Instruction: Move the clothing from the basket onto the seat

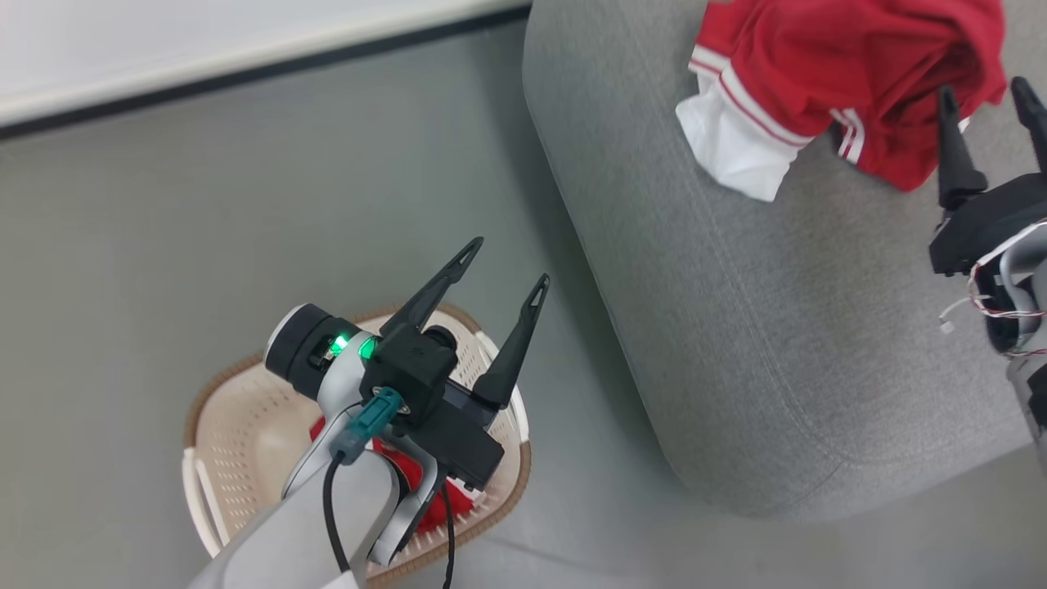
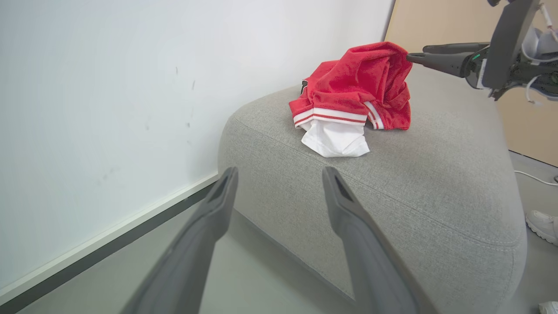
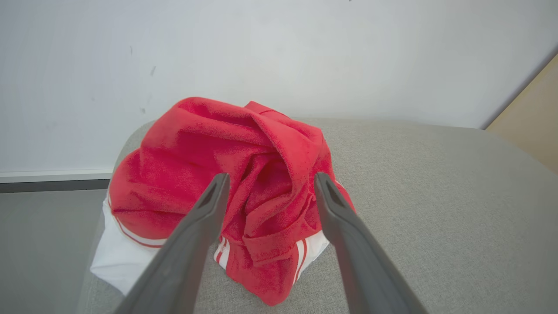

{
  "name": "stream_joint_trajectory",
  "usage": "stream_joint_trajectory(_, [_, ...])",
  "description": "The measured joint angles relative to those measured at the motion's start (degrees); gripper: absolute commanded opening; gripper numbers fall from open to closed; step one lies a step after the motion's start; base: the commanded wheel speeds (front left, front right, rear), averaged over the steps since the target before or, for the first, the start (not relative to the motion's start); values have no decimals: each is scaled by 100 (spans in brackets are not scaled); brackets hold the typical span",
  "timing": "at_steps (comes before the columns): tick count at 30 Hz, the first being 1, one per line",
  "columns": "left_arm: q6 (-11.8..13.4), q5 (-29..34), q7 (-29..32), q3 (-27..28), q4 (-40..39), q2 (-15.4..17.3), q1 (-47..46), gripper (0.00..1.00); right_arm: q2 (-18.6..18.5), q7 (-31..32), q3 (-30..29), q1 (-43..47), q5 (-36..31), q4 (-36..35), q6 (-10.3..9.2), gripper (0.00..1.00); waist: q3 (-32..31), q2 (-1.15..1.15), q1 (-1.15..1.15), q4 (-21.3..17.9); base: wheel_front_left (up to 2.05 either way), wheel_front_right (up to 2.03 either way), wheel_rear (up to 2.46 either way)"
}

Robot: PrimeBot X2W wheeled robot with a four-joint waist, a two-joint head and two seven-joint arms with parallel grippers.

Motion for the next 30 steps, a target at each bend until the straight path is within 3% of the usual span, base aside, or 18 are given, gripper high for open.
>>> stream_joint_trajectory(9, [53, -301, -344, 316, 465, -136, 268, 100, 232, -2, 148, 220, -48, -305, 7, 100, -706, -1, 0, 171, 0, 0, 0])
stream_joint_trajectory(20, [110, -604, -579, 985, 840, -16, 1113, 100, 650, -10, 214, 1527, -74, -845, -12, 100, -1568, -1, 0, 630, 0, 0, 0])
stream_joint_trajectory(30, [153, -684, -661, 1768, 713, 250, 2297, 100, 943, -16, 236, 2955, -71, -2003, -428, 100, -2337, -1, 0, 1109, 0, 0, 0])
